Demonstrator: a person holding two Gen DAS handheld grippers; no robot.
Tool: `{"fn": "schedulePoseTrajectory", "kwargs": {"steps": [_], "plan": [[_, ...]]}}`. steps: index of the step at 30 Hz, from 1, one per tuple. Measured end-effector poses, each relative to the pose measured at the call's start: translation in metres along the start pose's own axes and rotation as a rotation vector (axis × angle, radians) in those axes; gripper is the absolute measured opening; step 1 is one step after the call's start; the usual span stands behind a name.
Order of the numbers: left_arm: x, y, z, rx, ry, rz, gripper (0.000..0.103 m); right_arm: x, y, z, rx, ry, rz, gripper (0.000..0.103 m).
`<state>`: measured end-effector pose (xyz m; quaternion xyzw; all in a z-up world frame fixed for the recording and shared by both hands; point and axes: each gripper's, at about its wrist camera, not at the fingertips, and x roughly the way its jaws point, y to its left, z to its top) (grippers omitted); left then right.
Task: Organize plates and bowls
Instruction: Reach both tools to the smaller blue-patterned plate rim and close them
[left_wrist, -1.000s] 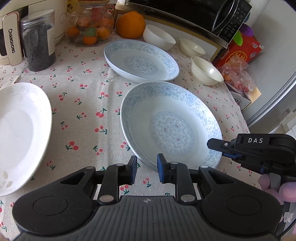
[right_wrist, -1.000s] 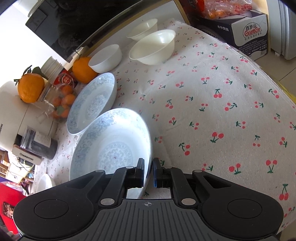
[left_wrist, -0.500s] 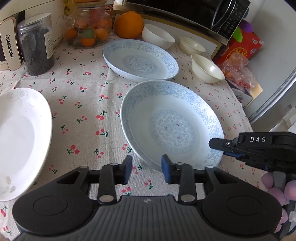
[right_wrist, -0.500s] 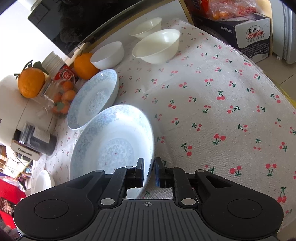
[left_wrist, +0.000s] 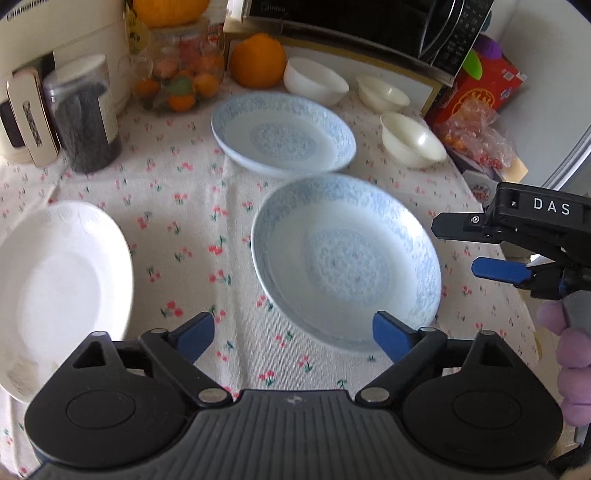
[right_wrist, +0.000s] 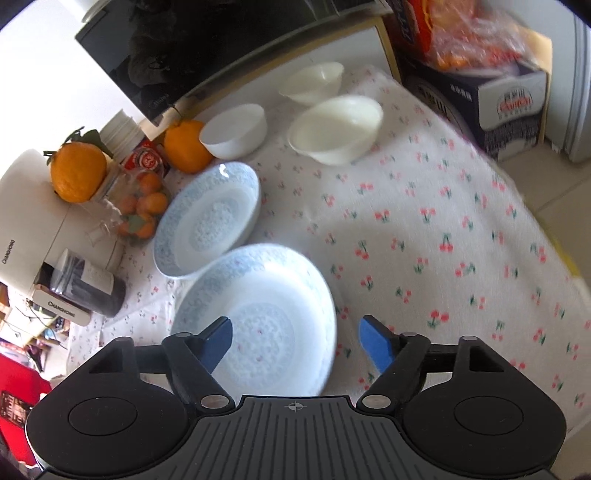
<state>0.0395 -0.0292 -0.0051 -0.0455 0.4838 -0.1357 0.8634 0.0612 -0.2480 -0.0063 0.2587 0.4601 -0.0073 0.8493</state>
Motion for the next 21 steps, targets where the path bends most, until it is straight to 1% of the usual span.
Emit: {"fn": "schedulePoseTrajectory", "kwargs": {"steps": [5,7,10,14,19,21], "plan": [[-0.009,0.004,0.021,-0.014,-0.051,0.028,0.1,-0.002,0.015,0.019,-0.065,-0.023,-0.021,0.082],[-0.01,0.007,0.031,-0.033,-0.059,0.035,0.101,0.0,0.019,0.026,-0.078,-0.032,-0.024,0.087],[-0.009,0.011,0.045,-0.063,-0.068,0.049,0.102,0.005,0.025,0.035,-0.097,-0.043,-0.027,0.088],[0.0,0.014,0.062,-0.07,-0.079,0.081,0.102,0.016,0.031,0.045,-0.112,-0.043,-0.024,0.088],[0.016,0.022,0.075,-0.078,-0.092,0.116,0.102,0.033,0.032,0.057,-0.094,-0.044,-0.008,0.09],[0.022,0.026,0.078,-0.076,-0.109,0.124,0.102,0.04,0.03,0.059,-0.088,-0.053,-0.006,0.091]]}}
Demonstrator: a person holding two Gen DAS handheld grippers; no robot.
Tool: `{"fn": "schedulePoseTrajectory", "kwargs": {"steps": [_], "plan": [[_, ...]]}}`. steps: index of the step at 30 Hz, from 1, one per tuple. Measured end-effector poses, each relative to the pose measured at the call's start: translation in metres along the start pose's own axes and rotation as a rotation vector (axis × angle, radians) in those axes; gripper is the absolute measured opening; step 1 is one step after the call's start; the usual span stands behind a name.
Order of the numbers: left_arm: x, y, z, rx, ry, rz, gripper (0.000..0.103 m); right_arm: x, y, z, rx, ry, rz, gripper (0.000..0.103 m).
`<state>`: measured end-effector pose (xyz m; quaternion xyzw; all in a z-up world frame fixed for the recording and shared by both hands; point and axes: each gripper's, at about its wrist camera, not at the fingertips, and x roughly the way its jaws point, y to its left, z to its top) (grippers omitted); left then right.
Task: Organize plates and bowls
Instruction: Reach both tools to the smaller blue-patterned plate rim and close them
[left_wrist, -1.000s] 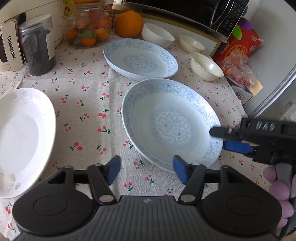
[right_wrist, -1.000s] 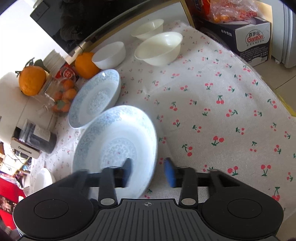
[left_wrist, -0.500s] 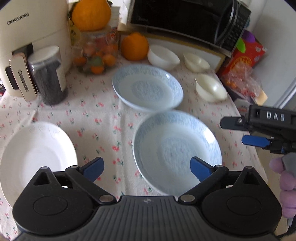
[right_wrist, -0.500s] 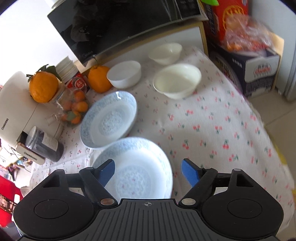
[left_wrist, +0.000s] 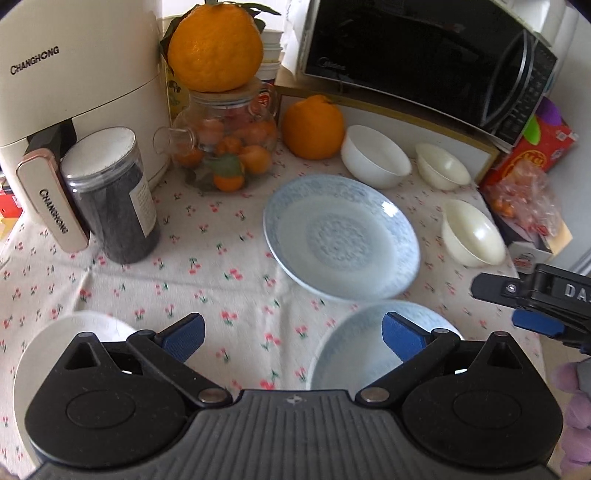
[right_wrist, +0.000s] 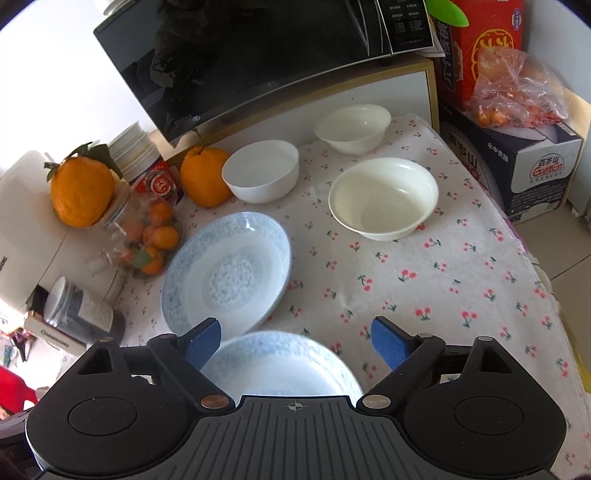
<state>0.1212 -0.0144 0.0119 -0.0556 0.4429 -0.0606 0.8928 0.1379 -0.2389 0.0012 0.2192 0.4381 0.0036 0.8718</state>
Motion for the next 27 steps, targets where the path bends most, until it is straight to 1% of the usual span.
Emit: {"fn": "schedulePoseTrajectory", "kwargs": {"steps": [3,6,10,13,16,19,21,24,26,27], "plan": [[0.011,0.005,0.005,0.005,-0.047,0.017,0.102,0.016,-0.003,0.003,0.012,0.013,-0.004,0.092],[0.024,0.01,0.013,0.004,-0.058,0.022,0.102,0.032,-0.003,0.009,0.03,0.03,0.008,0.092],[0.038,0.015,0.02,-0.024,-0.072,0.016,0.102,0.051,-0.005,0.016,0.07,0.039,0.041,0.092],[0.051,0.019,0.027,-0.062,-0.068,-0.013,0.102,0.066,-0.01,0.019,0.113,0.052,0.057,0.092],[0.061,0.023,0.031,-0.116,-0.056,-0.043,0.102,0.077,-0.016,0.022,0.158,0.042,0.08,0.092],[0.067,0.023,0.035,-0.165,-0.064,-0.066,0.1,0.087,-0.018,0.024,0.201,0.032,0.119,0.092],[0.071,0.022,0.037,-0.185,-0.069,-0.081,0.097,0.093,-0.017,0.025,0.224,0.038,0.141,0.092],[0.076,0.019,0.038,-0.196,-0.065,-0.087,0.086,0.102,-0.015,0.024,0.236,0.042,0.155,0.091],[0.081,0.018,0.039,-0.199,-0.066,-0.076,0.074,0.105,-0.012,0.023,0.234,0.041,0.152,0.091],[0.082,0.017,0.039,-0.202,-0.067,-0.074,0.071,0.107,-0.011,0.022,0.235,0.043,0.149,0.091]]}}
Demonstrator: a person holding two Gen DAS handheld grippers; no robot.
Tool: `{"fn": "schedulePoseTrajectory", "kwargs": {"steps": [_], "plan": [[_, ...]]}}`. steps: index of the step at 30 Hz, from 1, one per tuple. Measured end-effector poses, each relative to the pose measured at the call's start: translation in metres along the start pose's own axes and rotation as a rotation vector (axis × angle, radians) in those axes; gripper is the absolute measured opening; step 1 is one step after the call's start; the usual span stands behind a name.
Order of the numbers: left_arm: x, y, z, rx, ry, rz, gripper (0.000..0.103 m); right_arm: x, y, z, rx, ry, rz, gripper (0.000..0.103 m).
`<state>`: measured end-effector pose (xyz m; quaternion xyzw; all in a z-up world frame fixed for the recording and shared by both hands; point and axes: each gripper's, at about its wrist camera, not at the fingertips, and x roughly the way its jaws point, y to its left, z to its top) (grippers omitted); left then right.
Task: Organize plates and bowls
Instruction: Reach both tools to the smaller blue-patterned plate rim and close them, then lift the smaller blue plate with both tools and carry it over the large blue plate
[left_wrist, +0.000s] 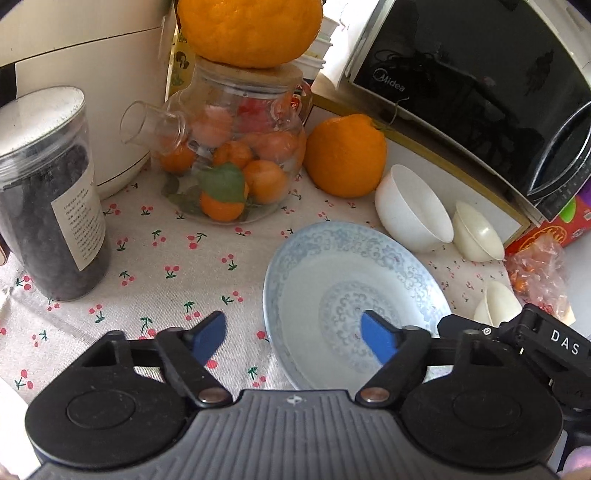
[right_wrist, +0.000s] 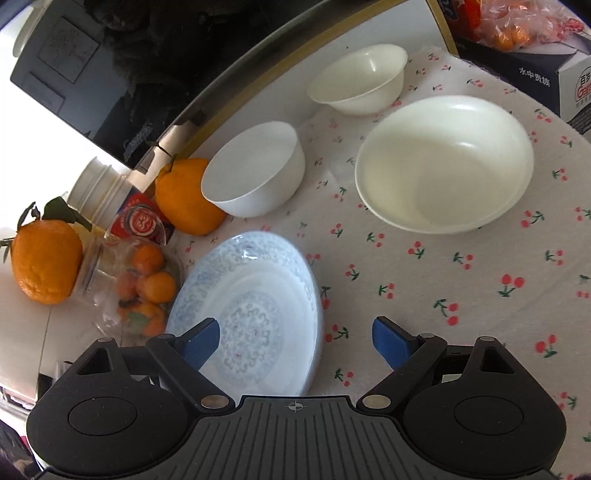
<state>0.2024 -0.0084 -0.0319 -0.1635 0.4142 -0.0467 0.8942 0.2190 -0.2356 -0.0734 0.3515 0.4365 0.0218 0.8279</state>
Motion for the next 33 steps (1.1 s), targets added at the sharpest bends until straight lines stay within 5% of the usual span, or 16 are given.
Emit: {"fn": "schedulePoseTrajectory", "kwargs": {"steps": [7,14,24,33], "plan": [[0.0037,0.0021,-0.0011,-0.026,0.0,-0.011,0.046,0.0043,0.0031,-0.0044,0.007,-0.004,0.011,0.087],[0.0072,0.0037,-0.0017,-0.027,0.014,-0.016,0.031,0.0066,0.0049,-0.0063,-0.001,0.001,0.002,0.058],[0.0072,0.0053,-0.0031,-0.019,0.009,0.003,0.022,0.0065,0.0051,-0.009,-0.027,0.001,-0.031,0.031],[0.0014,0.0041,-0.0013,-0.005,-0.007,-0.001,0.021,0.0005,0.0063,-0.0054,-0.023,0.001,-0.012,0.028]]}}
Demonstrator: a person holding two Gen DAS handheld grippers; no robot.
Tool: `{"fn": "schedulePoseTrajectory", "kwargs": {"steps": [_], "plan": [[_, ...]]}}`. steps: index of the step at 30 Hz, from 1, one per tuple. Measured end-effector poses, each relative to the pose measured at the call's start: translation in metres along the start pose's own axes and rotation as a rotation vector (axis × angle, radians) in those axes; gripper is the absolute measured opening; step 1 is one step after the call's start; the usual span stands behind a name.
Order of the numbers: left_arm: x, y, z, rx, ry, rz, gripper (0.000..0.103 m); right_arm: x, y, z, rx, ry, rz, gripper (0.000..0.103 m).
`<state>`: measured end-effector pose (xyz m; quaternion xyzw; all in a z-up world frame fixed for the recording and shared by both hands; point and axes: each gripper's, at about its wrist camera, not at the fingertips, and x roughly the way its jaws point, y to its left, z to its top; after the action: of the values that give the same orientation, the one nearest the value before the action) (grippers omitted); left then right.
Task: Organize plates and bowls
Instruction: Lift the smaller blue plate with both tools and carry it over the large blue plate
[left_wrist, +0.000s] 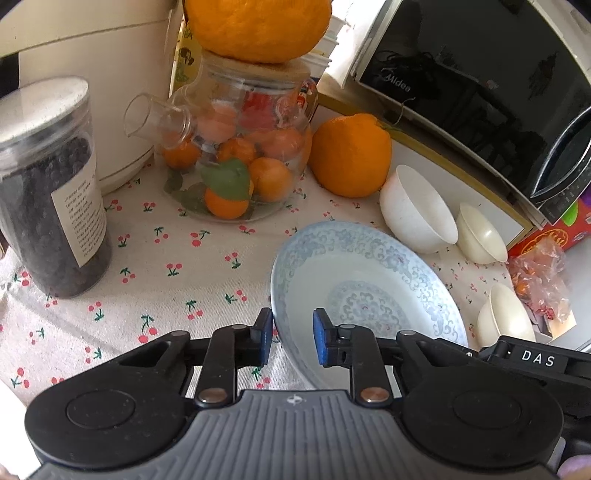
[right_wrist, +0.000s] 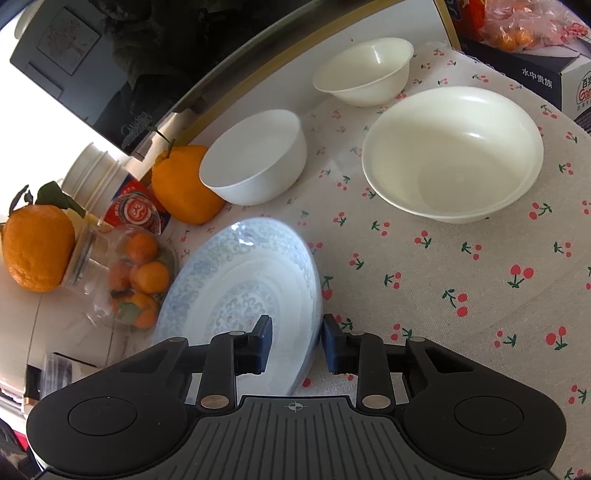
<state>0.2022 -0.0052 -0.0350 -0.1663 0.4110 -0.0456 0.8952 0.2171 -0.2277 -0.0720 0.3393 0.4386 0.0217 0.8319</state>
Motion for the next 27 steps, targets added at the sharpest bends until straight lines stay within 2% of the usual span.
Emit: {"fn": "schedulePoseTrajectory", "kwargs": {"steps": [8,19,27], "plan": [[-0.013,-0.003,0.002,0.029,-0.034,-0.011,0.021,-0.017,0.013,0.002,-0.062,-0.016,0.021,0.028],[-0.026,0.001,-0.003,0.01,-0.011,-0.037,0.021,-0.037,0.022,-0.006,-0.106,-0.017,0.011,0.029],[-0.052,-0.003,-0.009,0.045,-0.052,-0.053,0.021,-0.062,0.027,-0.016,-0.148,-0.019,0.013,0.029]]}}
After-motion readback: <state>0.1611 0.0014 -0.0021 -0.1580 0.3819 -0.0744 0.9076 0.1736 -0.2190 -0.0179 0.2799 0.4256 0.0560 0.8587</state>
